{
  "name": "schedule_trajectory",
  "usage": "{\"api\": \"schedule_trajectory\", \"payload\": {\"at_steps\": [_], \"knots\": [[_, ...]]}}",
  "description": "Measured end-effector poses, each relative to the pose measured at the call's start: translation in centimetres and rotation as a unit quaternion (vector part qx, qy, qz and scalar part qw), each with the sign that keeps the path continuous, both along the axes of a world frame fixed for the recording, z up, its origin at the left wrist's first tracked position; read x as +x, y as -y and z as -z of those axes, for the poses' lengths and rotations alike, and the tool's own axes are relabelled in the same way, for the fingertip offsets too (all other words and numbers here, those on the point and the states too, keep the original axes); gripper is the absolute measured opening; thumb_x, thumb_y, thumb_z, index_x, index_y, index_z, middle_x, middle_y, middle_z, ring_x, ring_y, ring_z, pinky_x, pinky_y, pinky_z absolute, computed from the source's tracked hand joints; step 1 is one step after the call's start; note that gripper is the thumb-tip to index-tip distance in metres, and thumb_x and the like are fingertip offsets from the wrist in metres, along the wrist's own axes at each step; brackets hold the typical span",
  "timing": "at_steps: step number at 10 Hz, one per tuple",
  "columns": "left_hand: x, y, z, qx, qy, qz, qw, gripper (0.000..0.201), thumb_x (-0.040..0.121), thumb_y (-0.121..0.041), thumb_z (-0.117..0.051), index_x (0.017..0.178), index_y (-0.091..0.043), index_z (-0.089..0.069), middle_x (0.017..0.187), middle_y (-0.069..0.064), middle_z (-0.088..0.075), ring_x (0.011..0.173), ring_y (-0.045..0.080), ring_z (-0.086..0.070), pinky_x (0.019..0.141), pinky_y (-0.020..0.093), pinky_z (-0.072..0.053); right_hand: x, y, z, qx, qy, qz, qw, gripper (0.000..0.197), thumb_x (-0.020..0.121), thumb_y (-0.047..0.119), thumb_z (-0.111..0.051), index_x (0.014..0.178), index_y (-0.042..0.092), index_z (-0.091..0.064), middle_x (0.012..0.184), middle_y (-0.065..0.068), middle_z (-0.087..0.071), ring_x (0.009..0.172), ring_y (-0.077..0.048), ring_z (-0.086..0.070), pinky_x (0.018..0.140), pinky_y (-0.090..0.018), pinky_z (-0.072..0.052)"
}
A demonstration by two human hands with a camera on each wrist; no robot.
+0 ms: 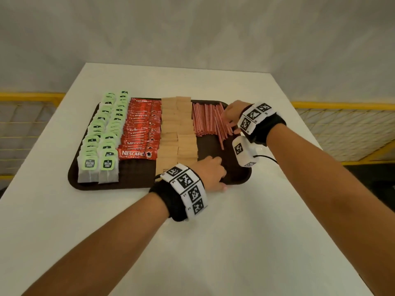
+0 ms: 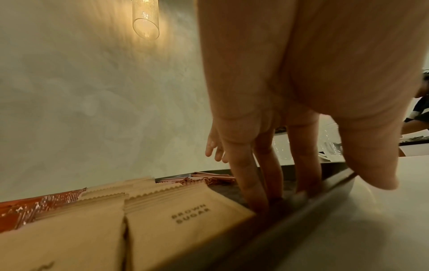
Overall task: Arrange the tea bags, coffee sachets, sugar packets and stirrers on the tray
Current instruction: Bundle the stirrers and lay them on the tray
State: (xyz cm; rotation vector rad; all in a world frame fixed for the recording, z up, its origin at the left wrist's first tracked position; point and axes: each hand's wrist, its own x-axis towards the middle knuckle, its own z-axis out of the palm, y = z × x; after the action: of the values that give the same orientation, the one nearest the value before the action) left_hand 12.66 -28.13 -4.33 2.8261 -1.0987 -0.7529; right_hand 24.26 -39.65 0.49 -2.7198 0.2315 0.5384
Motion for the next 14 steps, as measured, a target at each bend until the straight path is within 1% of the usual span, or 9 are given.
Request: {"api": "schedule_trajectory", "payload": {"at_steps": [1,2,3,5,8,10,12,13,14], "knots": [[-0.2,-0.1,0.2,-0.004,0.002,-0.004,1.0,0.047,0.095,-0.042,-0.044,0.132,-0.012,-0.049,0.127,0.012,-0.04,0.117,0.027,-0.039,0.09,0.034,-0.038,-1.7,-0.7,0.8,-0.064,-0.077,-0.05,0.994,0.031,0.086,0.007,-0.06,0.116,-0.002,-0.061,0.115,-0.017,-0.065,0.103,-0.029,-0.064,0.086,-0.039,-0.054],[-0.3,-0.2,0.2,-0.003,0.005,-0.003,1.0,0.048,0.096,-0.041,-0.044,0.134,-0.012,-0.048,0.129,0.012,-0.04,0.119,0.028,-0.039,0.092,0.035,-0.038,-3.3,-1.7,2.9,-0.146,-0.105,-0.098,0.979,0.02,0.088,0.012,-0.059,0.102,0.0,-0.067,0.112,-0.016,-0.067,0.096,-0.027,-0.066,0.081,-0.035,-0.054],[-0.3,-0.2,0.2,-0.003,0.006,-0.004,1.0,0.048,0.096,-0.041,-0.044,0.135,-0.013,-0.048,0.13,0.013,-0.04,0.118,0.028,-0.039,0.092,0.035,-0.039,-2.8,-1.8,3.4,-0.121,-0.074,-0.08,0.987,0.021,0.092,0.014,-0.054,0.102,0.001,-0.066,0.119,-0.016,-0.064,0.1,-0.026,-0.064,0.082,-0.031,-0.051],[-0.2,-0.3,0.4,-0.015,0.005,-0.008,1.0,0.047,0.096,-0.041,-0.044,0.134,-0.014,-0.048,0.129,0.012,-0.04,0.119,0.027,-0.038,0.093,0.035,-0.039,-1.7,-1.3,4.0,-0.104,0.003,-0.083,0.991,0.03,0.094,0.016,-0.049,0.119,0.003,-0.061,0.12,-0.014,-0.062,0.11,-0.028,-0.059,0.091,-0.031,-0.047],[-0.3,-0.3,0.7,-0.031,0.001,-0.018,0.999,0.047,0.095,-0.041,-0.046,0.133,-0.015,-0.049,0.128,0.011,-0.041,0.118,0.027,-0.039,0.096,0.037,-0.041,-0.7,-1.4,4.8,-0.071,0.039,-0.09,0.993,0.027,0.093,0.012,-0.049,0.112,0.002,-0.064,0.114,-0.015,-0.064,0.106,-0.028,-0.061,0.086,-0.031,-0.05],[-0.1,-0.5,0.8,-0.042,0.001,-0.025,0.999,0.046,0.093,-0.042,-0.048,0.13,-0.015,-0.053,0.132,0.01,-0.04,0.121,0.027,-0.037,0.098,0.036,-0.038,-0.7,-3.3,5.2,-0.029,0.042,-0.163,0.985,0.027,0.094,0.017,-0.05,0.111,0.006,-0.068,0.115,-0.01,-0.065,0.108,-0.025,-0.059,0.09,-0.03,-0.048],[-0.3,-0.7,1.1,-0.041,0.007,-0.017,0.999,0.044,0.094,-0.041,-0.047,0.129,-0.014,-0.054,0.137,0.009,-0.038,0.124,0.028,-0.035,0.1,0.037,-0.037,-0.7,-4.0,5.4,-0.017,0.062,-0.164,0.984,0.026,0.094,0.015,-0.05,0.109,0.004,-0.067,0.114,-0.011,-0.065,0.105,-0.026,-0.061,0.083,-0.028,-0.048],[-0.3,-0.8,1.1,-0.04,0.006,-0.015,0.999,0.045,0.094,-0.041,-0.046,0.129,-0.014,-0.053,0.137,0.01,-0.037,0.123,0.029,-0.035,0.099,0.037,-0.037,-0.8,-3.8,5.2,-0.009,0.07,-0.161,0.984,0.026,0.095,0.016,-0.048,0.108,0.003,-0.067,0.112,-0.011,-0.066,0.106,-0.025,-0.06,0.08,-0.026,-0.046],[-0.3,-0.7,1.2,-0.034,0.004,-0.014,0.999,0.046,0.095,-0.04,-0.045,0.131,-0.012,-0.051,0.133,0.012,-0.037,0.122,0.029,-0.035,0.1,0.04,-0.038,-0.1,-2.4,4.3,0.002,0.128,-0.068,0.989,0.03,0.093,0.009,-0.044,0.113,0.003,-0.064,0.119,-0.013,-0.062,0.11,-0.026,-0.058,0.087,-0.028,-0.047]]}}
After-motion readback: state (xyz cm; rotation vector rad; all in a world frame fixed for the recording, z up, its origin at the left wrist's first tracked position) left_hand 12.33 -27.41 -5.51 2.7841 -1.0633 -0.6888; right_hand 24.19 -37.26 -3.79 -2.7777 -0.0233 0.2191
